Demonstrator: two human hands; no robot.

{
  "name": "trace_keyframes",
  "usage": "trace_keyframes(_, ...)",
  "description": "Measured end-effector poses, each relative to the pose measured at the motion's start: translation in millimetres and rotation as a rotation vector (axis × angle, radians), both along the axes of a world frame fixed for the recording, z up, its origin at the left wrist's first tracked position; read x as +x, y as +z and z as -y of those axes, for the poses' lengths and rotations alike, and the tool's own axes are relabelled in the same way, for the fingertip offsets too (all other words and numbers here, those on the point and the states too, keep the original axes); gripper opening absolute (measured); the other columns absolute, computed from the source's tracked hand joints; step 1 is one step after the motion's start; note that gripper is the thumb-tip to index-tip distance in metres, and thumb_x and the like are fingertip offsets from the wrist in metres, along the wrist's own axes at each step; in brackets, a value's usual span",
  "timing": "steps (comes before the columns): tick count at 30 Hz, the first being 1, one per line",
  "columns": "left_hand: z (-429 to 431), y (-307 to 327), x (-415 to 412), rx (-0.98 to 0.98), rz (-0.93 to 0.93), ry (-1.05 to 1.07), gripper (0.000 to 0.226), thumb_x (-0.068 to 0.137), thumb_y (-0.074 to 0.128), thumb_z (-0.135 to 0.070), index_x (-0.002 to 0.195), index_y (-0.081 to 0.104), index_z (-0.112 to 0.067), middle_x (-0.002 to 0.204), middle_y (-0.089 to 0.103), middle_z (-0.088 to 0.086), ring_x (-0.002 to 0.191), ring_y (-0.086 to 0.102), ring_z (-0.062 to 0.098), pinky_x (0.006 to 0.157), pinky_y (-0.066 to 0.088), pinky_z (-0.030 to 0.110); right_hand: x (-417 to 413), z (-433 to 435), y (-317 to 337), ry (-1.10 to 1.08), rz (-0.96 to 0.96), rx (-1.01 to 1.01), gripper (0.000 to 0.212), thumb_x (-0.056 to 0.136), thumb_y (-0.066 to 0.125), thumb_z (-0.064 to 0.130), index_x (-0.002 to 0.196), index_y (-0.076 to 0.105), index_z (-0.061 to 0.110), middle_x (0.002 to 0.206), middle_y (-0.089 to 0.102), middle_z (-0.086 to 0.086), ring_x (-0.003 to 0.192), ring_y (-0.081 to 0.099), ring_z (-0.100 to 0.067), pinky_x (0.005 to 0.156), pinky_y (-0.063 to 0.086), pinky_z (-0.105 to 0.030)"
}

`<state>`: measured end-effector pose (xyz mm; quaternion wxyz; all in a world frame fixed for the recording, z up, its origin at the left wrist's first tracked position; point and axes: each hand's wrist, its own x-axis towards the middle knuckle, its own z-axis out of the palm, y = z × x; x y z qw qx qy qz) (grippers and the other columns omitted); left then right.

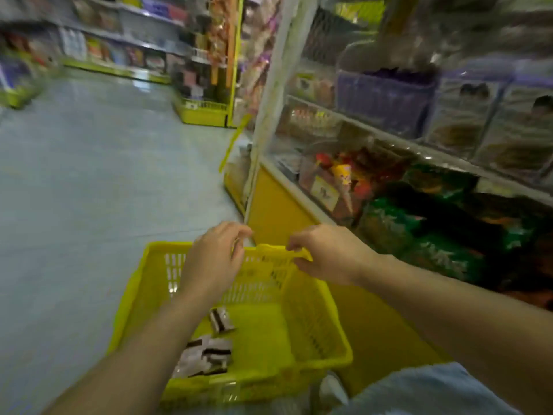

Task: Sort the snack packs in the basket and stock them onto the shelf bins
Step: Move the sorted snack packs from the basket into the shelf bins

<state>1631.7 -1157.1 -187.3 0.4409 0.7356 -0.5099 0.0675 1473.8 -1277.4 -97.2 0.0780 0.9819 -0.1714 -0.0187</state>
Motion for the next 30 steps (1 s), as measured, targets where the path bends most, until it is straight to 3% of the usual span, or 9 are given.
trace_keyframes(6,-25.9,-106.9,78.4,0.359,-0.238,0.202,0.028,0.09,0.056,-0.008,0.115,0.065,-0.014,0.12,0.064,0.007,0.113,0.058,0.027,0.094,0.046,0.039,73.0,2.3,-122.4,-0.02,-0.237,0.274,0.033,0.09,0.057,0.034,0.122,0.057,0.025,0.119,0.064,0.001,0.112,0.058,-0.023,0.089,0.049,-0.034)
trace_keyframes(11,-9.4,-179.6,88.9,0.825,-0.391,0.047,0.042,0.093,0.059,-0.023,0.134,0.052,-0.027,0.142,0.046,0.004,0.124,0.05,0.025,0.094,0.042,0.032,93.9,15.3,-214.5,-0.058,-0.445,0.463,0.041,0.091,0.059,0.035,0.129,0.053,0.02,0.124,0.061,-0.003,0.113,0.056,-0.024,0.089,0.048,-0.032)
trace_keyframes(16,-2.8,-224.8,107.2,1.277,-0.277,-0.054,0.061,0.09,0.061,-0.033,0.145,0.036,-0.026,0.152,0.029,0.009,0.133,0.037,0.029,0.102,0.039,0.037,113.0,27.0,-286.3,-0.179,-0.523,0.653,0.052,0.09,0.062,0.032,0.138,0.045,0.021,0.136,0.053,-0.007,0.12,0.052,-0.025,0.096,0.046,-0.036)
trace_keyframes(22,15.6,-247.6,123.6,1.554,-0.176,-0.174,0.074,0.086,0.068,-0.032,0.148,0.029,-0.026,0.15,0.029,0.009,0.128,0.04,0.031,0.097,0.042,0.038,139.8,27.5,-349.4,-0.235,-0.489,0.875,0.07,0.088,0.064,0.028,0.147,0.029,0.015,0.145,0.044,-0.01,0.126,0.047,-0.029,0.096,0.044,-0.035)
trace_keyframes(26,24.2,-255.6,131.6,1.559,-0.162,-0.17,0.066,0.085,0.068,-0.023,0.143,0.037,-0.026,0.139,0.041,0.008,0.118,0.049,0.028,0.092,0.05,0.037,133.8,26.4,-371.0,-0.218,-0.531,0.863,0.085,0.078,0.076,0.031,0.146,0.027,0.016,0.142,0.047,-0.01,0.121,0.051,-0.031,0.091,0.048,-0.037)
trace_keyframes(28,25.4,-257.5,130.0,1.544,-0.132,-0.17,0.066,0.085,0.069,-0.023,0.143,0.037,-0.025,0.137,0.045,0.007,0.118,0.049,0.028,0.089,0.049,0.034,127.2,25.9,-376.8,-0.178,-0.515,0.793,0.062,0.076,0.076,0.032,0.128,0.046,0.017,0.12,0.059,-0.009,0.107,0.056,-0.029,0.08,0.052,-0.035)
trace_keyframes(29,26.0,-258.3,128.7,1.541,-0.111,-0.175,0.068,0.085,0.07,-0.027,0.143,0.035,-0.025,0.135,0.047,0.006,0.118,0.047,0.028,0.086,0.047,0.034,123.6,26.0,-378.5,-0.166,-0.507,0.768,0.037,0.076,0.074,0.03,0.107,0.055,0.021,0.1,0.06,-0.003,0.096,0.057,-0.027,0.067,0.051,-0.031)
trace_keyframes(30,26.6,-258.4,127.5,1.538,-0.096,-0.184,0.071,0.083,0.071,-0.033,0.143,0.034,-0.025,0.134,0.048,0.006,0.119,0.047,0.029,0.084,0.046,0.034,120.2,26.7,-378.4,-0.149,-0.514,0.741,0.021,0.078,0.072,0.029,0.084,0.053,0.025,0.082,0.053,0.002,0.086,0.054,-0.024,0.056,0.043,-0.027)
